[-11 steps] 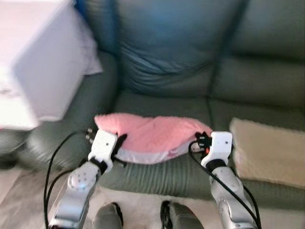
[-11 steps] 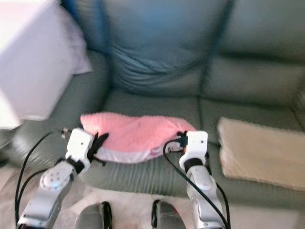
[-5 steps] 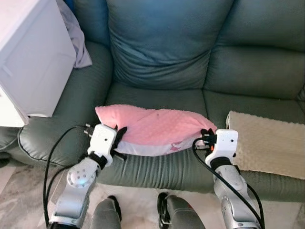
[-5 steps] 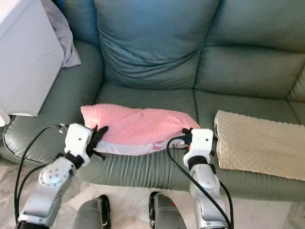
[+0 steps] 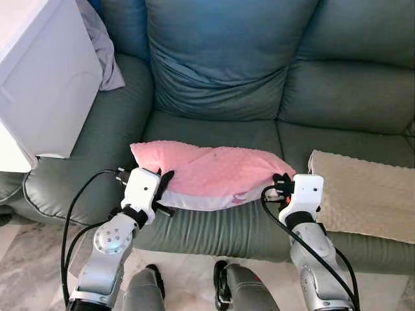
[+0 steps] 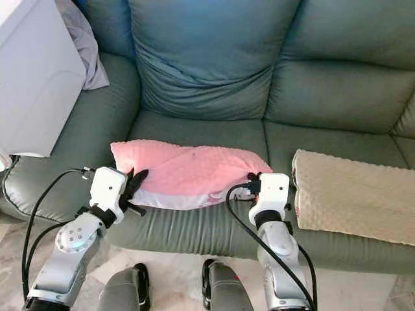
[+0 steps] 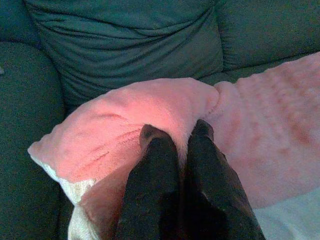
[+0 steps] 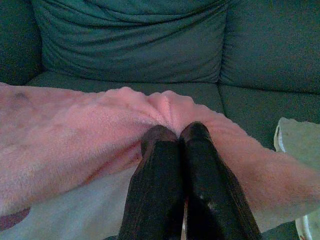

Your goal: Move the pillow to the sofa

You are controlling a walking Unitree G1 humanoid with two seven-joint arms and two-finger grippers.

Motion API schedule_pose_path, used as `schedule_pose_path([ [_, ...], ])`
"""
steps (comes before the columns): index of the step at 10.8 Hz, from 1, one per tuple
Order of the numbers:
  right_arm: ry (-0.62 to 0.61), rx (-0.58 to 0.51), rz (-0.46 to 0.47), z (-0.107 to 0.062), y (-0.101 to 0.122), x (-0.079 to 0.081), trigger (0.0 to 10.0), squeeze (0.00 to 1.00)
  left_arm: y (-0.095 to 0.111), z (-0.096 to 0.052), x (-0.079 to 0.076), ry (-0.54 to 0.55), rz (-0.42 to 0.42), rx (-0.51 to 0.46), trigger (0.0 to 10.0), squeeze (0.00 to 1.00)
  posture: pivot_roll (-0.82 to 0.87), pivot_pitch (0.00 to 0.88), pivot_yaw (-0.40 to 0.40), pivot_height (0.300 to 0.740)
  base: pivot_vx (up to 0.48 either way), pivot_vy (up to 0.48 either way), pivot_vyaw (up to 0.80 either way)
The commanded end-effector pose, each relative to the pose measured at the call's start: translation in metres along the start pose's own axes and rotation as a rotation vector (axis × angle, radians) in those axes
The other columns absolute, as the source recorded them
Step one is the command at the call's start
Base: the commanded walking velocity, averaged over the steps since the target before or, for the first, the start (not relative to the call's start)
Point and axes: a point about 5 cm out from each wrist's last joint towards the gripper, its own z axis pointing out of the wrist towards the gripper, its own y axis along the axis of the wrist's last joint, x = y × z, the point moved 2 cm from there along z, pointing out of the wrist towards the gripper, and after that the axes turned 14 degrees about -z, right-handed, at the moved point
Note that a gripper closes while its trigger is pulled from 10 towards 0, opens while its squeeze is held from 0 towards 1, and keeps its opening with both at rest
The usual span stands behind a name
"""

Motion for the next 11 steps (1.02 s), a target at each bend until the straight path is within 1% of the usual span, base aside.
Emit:
schedule_pose_path([
  [1, -0.002, -0.003, -0.012, -0.001, 0.0, -0.002, 10.0, 0.0, -0.002, -0.001, 0.002, 0.011, 0.014, -0.001, 10.0, 0.0, 0.0, 0.25, -0.042, 0.686, 0.0, 0.0, 0.0],
  [4, 0.003, -0.012, -0.009, 0.001, 0.002, -0.002, 10.0, 0.0, -0.003, 0.0, -0.001, 0.017, 0.012, 0.001, 10.0, 0.0, 0.0, 0.247, -0.048, 0.647, 0.0, 0.0, 0.0],
  [8, 0.004, -0.018, -0.015, 0.003, 0.003, -0.004, 10.0, 0.0, -0.001, 0.001, -0.002, 0.009, 0.014, -0.004, 10.0, 0.0, 0.0, 0.251, -0.045, 0.647, 0.0, 0.0, 0.0],
  [10, 0.004, -0.016, -0.017, 0.002, 0.002, -0.002, 10.0, 0.0, -0.002, 0.001, -0.006, -0.005, 0.01, -0.003, 10.0, 0.0, 0.0, 0.253, -0.043, 0.647, 0.0, 0.0, 0.0],
  [11, 0.009, -0.024, -0.007, 0.002, 0.003, -0.001, 10.0, 0.0, -0.002, 0.002, -0.009, -0.01, 0.007, -0.003, 10.0, 0.0, 0.0, 0.253, -0.044, 0.627, 0.0, 0.0, 0.0],
])
